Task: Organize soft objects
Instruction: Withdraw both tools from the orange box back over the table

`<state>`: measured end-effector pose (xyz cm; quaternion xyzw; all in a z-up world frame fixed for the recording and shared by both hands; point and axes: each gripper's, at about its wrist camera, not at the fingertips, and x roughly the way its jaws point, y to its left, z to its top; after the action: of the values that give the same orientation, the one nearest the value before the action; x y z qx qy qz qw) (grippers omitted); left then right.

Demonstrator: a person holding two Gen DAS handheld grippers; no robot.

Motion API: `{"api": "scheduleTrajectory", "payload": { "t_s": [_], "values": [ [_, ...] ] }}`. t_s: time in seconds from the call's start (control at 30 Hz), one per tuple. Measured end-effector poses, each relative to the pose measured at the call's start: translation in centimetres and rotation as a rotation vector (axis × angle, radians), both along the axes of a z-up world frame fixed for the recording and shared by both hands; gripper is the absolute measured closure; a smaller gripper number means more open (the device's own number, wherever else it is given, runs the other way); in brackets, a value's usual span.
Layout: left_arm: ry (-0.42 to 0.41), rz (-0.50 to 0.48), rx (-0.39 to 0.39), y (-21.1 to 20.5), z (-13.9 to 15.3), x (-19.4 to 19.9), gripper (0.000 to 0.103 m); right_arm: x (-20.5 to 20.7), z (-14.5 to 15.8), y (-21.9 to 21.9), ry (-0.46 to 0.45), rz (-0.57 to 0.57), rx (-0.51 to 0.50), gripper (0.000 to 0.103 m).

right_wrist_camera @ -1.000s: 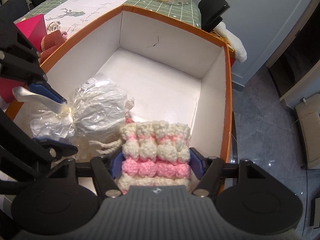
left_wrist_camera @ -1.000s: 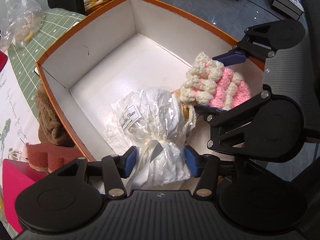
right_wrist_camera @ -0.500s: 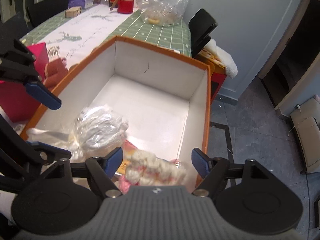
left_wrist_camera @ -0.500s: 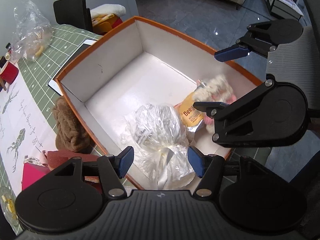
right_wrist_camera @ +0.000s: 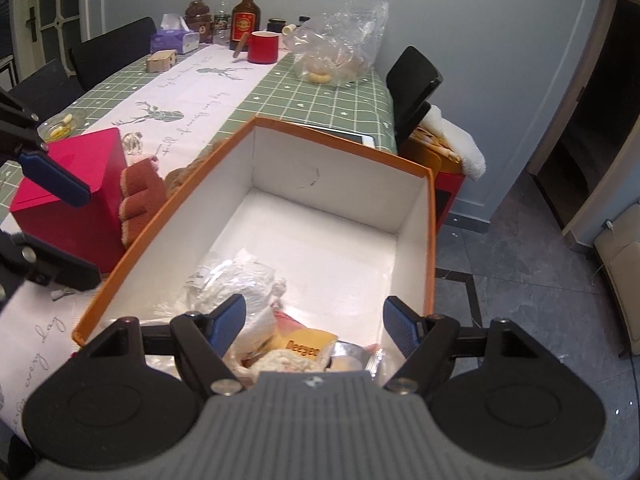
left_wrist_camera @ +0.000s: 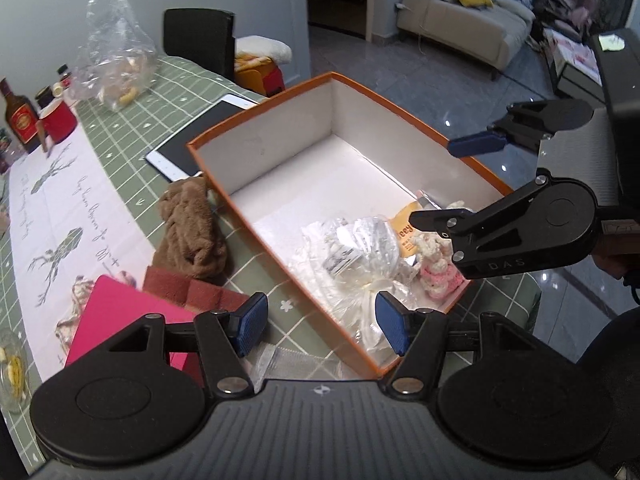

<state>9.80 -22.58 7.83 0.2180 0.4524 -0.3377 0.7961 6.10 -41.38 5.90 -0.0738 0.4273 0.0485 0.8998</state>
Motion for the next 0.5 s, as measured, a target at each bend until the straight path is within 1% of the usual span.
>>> {"api": "scheduleTrajectory", "payload": {
  "t_s": [0.2, 0.5],
  "values": [
    [0.009, 0.033, -0.025, 3.7, -0.1, -0.8, 0.030, -0.2, 0.2, 1.3, -0.004, 0.028, 0.003, 0.028],
    [0.042, 0.092, -0.040, 9.6, -1.8, -2.0, 0.030, -0.4, -0.1, 4.0, 0.005, 0.102, -0.014, 0.028]
  ]
}}
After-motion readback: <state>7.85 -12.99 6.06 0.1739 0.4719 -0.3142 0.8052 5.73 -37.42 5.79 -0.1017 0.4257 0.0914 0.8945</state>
